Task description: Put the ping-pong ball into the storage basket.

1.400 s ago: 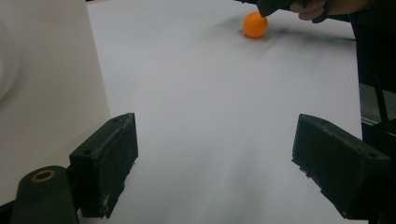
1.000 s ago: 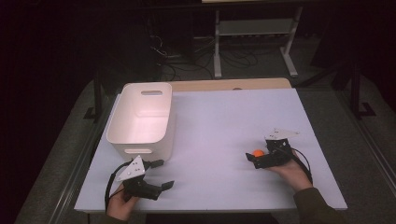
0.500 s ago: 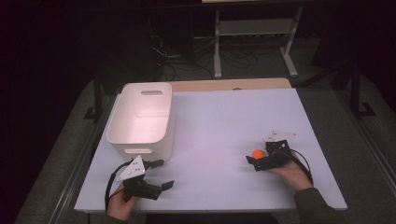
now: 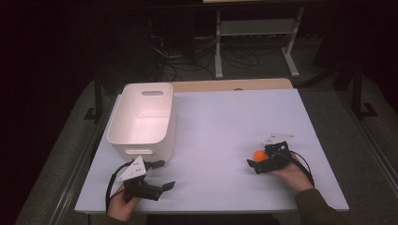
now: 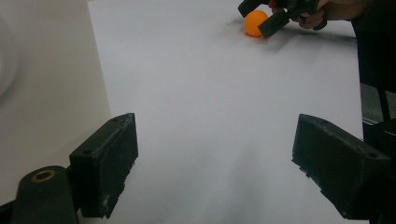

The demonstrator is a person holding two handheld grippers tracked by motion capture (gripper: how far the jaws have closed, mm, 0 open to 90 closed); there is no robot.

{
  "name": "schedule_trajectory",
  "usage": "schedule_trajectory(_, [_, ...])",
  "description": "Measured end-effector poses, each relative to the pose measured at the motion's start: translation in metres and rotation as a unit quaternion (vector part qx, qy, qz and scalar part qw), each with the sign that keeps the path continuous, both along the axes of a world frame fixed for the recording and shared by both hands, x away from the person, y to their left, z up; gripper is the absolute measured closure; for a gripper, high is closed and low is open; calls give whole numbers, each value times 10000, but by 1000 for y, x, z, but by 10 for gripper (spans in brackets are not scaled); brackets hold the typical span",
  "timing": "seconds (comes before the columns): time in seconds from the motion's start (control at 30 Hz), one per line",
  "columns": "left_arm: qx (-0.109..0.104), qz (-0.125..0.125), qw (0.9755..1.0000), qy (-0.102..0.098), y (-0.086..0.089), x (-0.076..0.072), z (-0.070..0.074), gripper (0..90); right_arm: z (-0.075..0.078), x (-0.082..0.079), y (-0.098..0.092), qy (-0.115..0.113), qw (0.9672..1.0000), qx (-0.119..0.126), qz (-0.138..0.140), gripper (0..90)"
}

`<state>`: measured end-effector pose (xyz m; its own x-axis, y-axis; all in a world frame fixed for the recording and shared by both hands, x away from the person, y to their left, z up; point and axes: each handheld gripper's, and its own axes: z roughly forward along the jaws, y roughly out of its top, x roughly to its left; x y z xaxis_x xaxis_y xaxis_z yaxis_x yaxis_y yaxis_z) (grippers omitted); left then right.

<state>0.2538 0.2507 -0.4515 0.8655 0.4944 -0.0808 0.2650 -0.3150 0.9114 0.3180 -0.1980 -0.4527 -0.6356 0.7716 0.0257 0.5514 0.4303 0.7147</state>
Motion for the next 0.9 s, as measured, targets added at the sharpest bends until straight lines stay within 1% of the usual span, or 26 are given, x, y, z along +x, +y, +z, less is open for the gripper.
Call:
schedule_trajectory(0.3, [4,-1,10000,-7,0,0,0,141,-3,0,0,44,9999,-151,70,0])
schedule_trajectory(0.87, [16,-13,10000,-23,0,0,0,142,-3,-2,-1,77,9998,-179,106,0])
schedule_trajectory(0.9, [15,-15,10000,-26,0,0,0,141,-3,-2,-1,85,9997,-168,124,14])
